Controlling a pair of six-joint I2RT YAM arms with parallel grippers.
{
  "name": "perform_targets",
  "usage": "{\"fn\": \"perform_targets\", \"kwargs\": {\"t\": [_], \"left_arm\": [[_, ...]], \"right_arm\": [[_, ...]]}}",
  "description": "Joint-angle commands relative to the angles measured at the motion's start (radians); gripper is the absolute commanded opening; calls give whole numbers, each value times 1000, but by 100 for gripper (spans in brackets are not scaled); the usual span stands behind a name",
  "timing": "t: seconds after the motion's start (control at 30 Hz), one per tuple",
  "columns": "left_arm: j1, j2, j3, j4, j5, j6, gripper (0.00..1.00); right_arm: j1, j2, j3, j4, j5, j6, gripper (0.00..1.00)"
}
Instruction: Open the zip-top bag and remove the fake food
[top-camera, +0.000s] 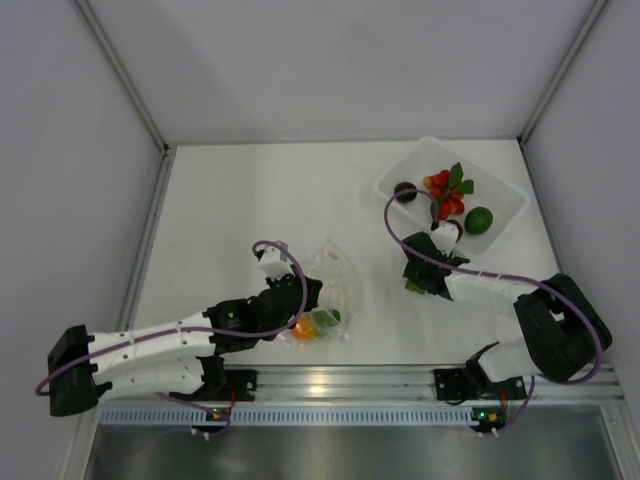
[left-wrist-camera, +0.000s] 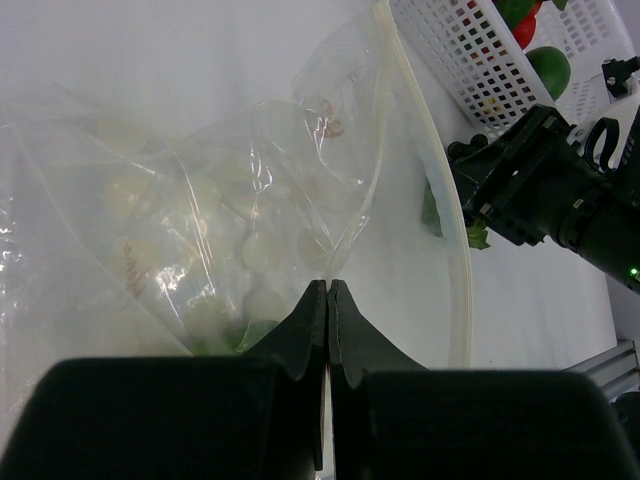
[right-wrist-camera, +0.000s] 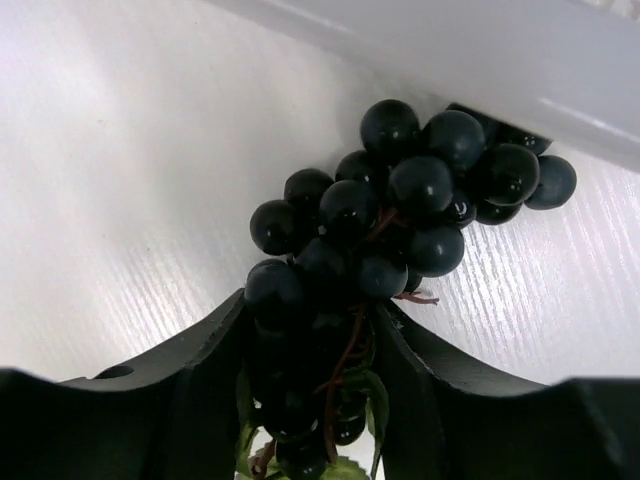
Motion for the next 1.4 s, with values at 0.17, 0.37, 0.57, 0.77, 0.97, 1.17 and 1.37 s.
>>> {"fn": "perform_targets", "kwargs": {"t": [0.17,0.37,0.57,0.77,0.97,1.17,1.37], "left_arm": [[7,-11,4,-2,1,8,0],[7,-17,4,-2,2,5,0],[7,-20,5,-2,6,4,0],[7,-25,5,-2,6,2,0],[7,-40,-4,-2,4,2,0],[7,-62,-15,-2,-1,1,0],[7,-60,-13,-2,-2,1,0]], "right_arm": [[-4,-136,-20,1,-51,-39,32],[0,-226,-2,-36,-91,-76,24],[2,-285,12,-71,-98,-104,10],[3,-298,0,-63,-104,-105,0],[0,-280,-30,-33,-113,-101,0],[4,-288,-48,-23,-134,-110,0],[7,-349,3,-102,-140,-151,0]]}}
